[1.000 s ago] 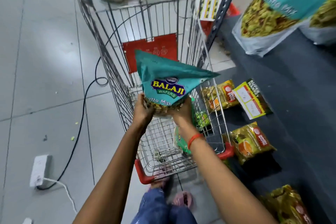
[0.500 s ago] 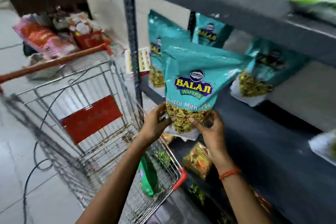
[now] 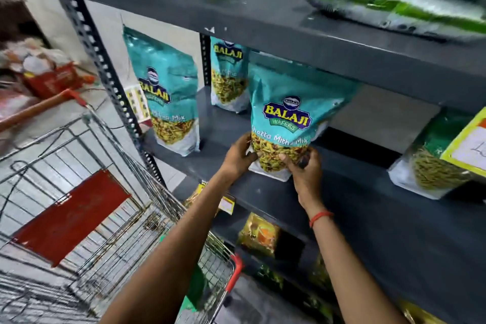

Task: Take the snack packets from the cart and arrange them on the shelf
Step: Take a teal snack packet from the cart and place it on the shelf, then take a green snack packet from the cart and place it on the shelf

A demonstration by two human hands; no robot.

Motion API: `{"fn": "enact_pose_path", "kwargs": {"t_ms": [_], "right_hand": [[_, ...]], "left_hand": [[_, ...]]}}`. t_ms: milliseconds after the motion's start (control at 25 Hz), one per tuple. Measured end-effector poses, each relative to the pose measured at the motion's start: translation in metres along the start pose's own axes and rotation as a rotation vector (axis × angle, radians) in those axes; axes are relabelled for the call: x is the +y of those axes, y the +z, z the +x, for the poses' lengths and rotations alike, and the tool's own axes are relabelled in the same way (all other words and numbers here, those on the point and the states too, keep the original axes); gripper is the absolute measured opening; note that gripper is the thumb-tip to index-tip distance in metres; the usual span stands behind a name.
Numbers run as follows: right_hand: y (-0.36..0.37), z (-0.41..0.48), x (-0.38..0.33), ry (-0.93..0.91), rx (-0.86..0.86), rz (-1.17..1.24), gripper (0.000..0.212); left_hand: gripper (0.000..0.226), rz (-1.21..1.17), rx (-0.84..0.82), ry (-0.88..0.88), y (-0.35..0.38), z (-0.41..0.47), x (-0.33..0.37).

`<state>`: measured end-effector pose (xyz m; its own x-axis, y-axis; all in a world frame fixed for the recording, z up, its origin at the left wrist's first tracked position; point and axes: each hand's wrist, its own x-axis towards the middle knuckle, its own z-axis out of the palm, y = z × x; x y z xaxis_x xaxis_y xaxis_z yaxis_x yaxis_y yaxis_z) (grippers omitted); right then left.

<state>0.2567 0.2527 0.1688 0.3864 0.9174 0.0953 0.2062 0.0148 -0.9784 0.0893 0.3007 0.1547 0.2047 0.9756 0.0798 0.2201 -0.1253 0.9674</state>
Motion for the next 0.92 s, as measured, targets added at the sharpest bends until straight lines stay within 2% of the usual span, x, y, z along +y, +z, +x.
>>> {"fn": "enact_pose_path", "kwargs": {"t_ms": [160,280,360,440,520,600,680,760,840,920], "right_hand": [[0.003,0.001,0.004,-0.029,0.001,-0.067,0.067],[0.003,-0.002,0.001,-0.006,0.005,-0.083,0.081],[0.009,-0.020,0.000,0.014,0.073,-0.159,0.095],[0.025,-0.056,0.001,-0.047,0.097,-0.208,0.094],[0.050,-0.105,0.010,-0.091,-0.053,-0.223,0.083],[0.074,-0.150,0.037,-0.001,-0.309,-0.274,0.072],[0.088,-0.178,0.069,0.061,-0.570,-0.430,0.066],[0.092,-0.191,0.105,0.009,-0.821,-0.745,0.062],[0.096,-0.203,0.124,-0.023,-1.010,-0.945,0.057],[0.107,-0.211,0.142,0.024,-1.156,-1.049,0.049]], "left_hand": [[0.054,-0.006,-0.037,-0.059,0.000,0.009,-0.002],[0.073,0.046,-0.056,-0.074,-0.004,0.001,0.005],[0.076,0.064,0.000,-0.074,-0.012,-0.019,0.005],[0.071,0.073,0.116,-0.061,-0.026,-0.059,0.007],[0.068,0.112,0.254,-0.038,-0.046,-0.108,-0.006],[0.066,0.156,0.397,-0.068,-0.068,-0.156,-0.037],[0.064,0.162,0.560,-0.219,-0.085,-0.195,-0.083],[0.065,0.136,0.651,-0.456,-0.095,-0.226,-0.131],[0.073,0.105,0.527,-0.705,-0.094,-0.251,-0.176],[0.085,0.056,0.271,-0.833,-0.090,-0.264,-0.212]]}}
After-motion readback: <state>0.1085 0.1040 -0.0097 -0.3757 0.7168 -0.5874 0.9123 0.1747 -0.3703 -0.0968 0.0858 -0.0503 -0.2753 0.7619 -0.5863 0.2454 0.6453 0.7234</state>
